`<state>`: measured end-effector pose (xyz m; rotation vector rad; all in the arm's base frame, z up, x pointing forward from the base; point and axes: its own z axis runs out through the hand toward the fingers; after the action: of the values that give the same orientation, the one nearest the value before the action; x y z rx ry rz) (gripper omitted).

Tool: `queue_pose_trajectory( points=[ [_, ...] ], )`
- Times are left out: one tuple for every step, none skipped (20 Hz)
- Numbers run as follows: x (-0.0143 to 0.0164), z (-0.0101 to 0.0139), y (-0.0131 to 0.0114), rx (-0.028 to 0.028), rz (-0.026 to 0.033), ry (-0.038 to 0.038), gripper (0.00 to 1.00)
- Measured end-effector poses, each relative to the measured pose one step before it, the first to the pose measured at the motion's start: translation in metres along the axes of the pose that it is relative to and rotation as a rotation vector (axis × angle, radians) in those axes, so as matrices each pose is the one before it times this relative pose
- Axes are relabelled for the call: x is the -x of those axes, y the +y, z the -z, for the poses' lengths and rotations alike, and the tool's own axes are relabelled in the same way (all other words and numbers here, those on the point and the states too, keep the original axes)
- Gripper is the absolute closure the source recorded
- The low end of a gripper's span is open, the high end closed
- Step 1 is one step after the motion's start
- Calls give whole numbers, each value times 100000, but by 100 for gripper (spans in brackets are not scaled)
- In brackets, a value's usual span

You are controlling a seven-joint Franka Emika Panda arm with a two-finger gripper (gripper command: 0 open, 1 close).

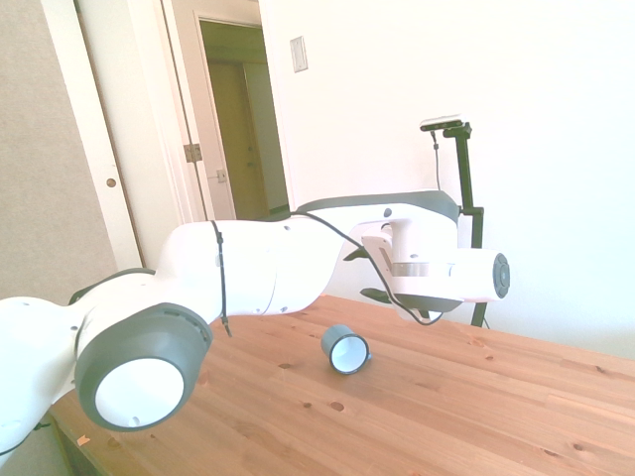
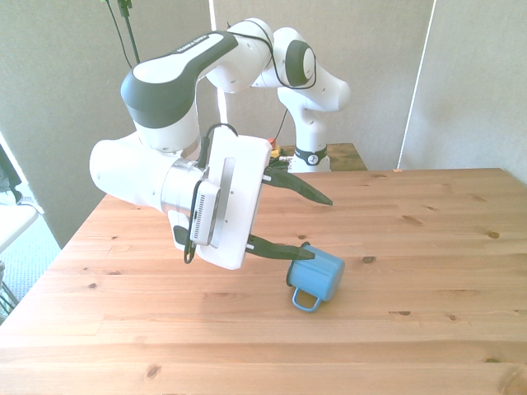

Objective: Flip the mug upright

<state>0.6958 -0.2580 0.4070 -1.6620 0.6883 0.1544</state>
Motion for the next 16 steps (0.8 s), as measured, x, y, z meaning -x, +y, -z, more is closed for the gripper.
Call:
queue_pose_trajectory(
  points=[
    [367,212,431,-76,217,-59,0],
    [397,164,483,-56,-161,-84,0],
    [446,200,415,3,161,55,0],
    [417,266,474,126,-312,252,0],
    [381,284,456,201,-386,339,0],
    [308,302,517,230,-381,356,0],
    [235,342,647,252,-592,381,0],
    [199,419,697,837,-542,125,0],
    [151,475,691,762,-376,464,0],
    [61,359,660,567,-541,161,0],
    [16,317,575,305,-654,356,0],
    [-48,293,451,336,-645,481,0],
    [5,312,349,100,-478,208,0],
    [58,311,274,-81,-382,32,0],
    [86,423,182,-166,-126,471,0],
    [141,484,156,-28,-1,487,0]
  ],
)
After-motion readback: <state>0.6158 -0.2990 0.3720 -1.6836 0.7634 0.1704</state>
